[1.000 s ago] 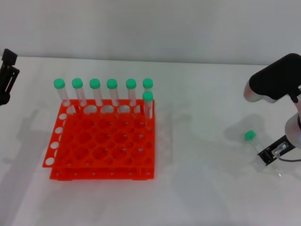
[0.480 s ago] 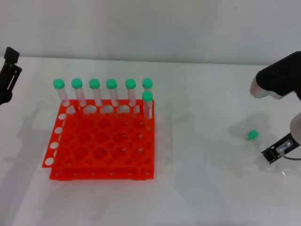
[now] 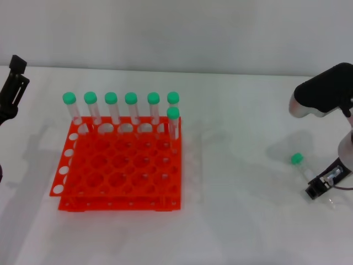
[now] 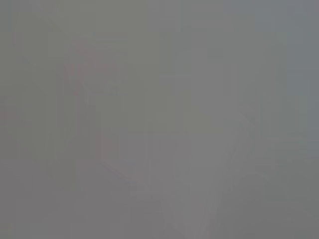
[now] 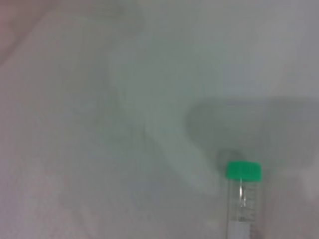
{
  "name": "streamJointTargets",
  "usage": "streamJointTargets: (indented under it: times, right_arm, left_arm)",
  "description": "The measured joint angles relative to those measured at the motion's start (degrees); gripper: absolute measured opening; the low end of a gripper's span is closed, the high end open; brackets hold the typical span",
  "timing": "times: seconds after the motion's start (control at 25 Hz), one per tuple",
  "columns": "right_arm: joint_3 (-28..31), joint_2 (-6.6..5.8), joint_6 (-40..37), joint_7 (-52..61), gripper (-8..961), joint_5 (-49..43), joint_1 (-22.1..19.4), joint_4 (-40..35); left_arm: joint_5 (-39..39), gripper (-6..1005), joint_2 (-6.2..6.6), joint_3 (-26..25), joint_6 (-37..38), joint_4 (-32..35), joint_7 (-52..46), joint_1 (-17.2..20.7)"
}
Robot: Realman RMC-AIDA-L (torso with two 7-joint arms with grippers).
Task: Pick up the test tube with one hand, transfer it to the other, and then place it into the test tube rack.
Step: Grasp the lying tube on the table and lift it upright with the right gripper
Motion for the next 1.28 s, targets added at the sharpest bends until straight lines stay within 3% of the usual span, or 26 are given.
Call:
streamJointTargets:
  times: [0.04,0.24,0.72,1.04,1.28]
  right_arm:
    - [0.03,0.00,0.01,0.16,420,0.00,0.43,0.75]
    - [0.06,-0.10,0.38,0.52,419,-0.33,1.63,1.69]
    - [4.56,-0.27,3.54,-3.04,313,0.04,5.43,9.47]
    - [4.63,-0.20,3.50,-3.82,240,0.25,5.55,9.51]
    - [7.46,-0.17,3.56,-4.97,187,0.32,3.93,4.92]
  left_arm:
    - [0.00,890,0.00,0.00,-0.01,0.00,0.00,-0.01]
    - [0.00,890,0.00,0.00,-0.01,0.00,-0.01,-0.04]
    - [0.06,890,0.00,-0.53,-0.03,0.01,0.05,-0.76]
    - [0.03,889,0.00,-0.53,-0.71,0.01,0.07,-1.05]
    - [-0.01,889,0.00,-0.53,-0.75,0.07,0.07,-1.24]
